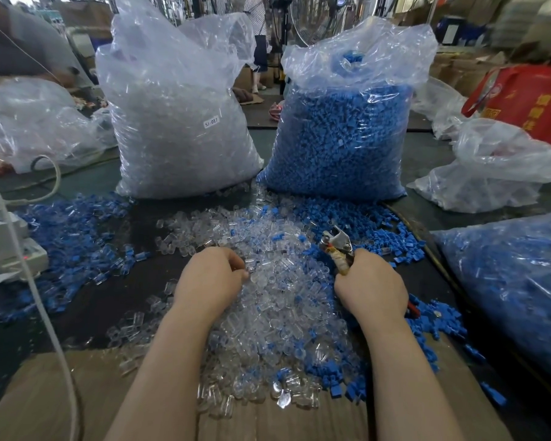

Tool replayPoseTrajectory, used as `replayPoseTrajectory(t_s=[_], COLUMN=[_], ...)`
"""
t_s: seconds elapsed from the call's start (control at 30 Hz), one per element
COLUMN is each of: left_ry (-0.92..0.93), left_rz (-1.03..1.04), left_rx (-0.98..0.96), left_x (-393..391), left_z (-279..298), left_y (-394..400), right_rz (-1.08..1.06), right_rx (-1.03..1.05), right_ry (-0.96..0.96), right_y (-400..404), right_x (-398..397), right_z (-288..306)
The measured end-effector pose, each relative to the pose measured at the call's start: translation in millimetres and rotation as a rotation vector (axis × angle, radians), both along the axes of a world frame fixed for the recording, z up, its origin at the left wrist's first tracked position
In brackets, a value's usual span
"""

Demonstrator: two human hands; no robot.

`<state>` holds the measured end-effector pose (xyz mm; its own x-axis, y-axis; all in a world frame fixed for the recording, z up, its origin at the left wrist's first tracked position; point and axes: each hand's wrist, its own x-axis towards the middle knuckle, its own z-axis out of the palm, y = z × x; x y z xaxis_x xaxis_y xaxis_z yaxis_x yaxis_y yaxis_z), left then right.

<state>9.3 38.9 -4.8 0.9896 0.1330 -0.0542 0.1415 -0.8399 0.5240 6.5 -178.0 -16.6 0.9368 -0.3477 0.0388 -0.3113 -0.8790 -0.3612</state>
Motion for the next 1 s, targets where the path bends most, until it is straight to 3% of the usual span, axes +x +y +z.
replayPoseTrajectory(t_s=[0.27, 0.43, 0.6, 0.8, 1.0], left_ry=[-0.042, -0.133, -0.257, -0.194, 0.016], left_rz=[-0.028, 0.034, 0.054, 0.004, -0.065], left_rx=[0.044, -0.063, -0.296, -0.564, -1.16], left_x=[-1.0, 0.1, -4.7, -10.5, -13.3], left_z=[-2.5, -0.5, 12.9, 14.8, 17.9], left_y=[-3.5, -5.2, -24.1, -51.6, -60.7], right_rz=[0.018, -0.007, 0.088, 0.246, 0.399], right_rx=[-0.003, 0.047, 0.202, 0.486, 0.825], right_ry=[0.007, -0.134, -0.289, -0.412, -0.512], right_y=[0.1, 1.5, 7.3, 14.1, 17.6], right_x=[-1.3, 0.2, 3.4, 1.6, -4.9], right_z=[-0.6, 1.0, 3.1, 8.0, 16.1])
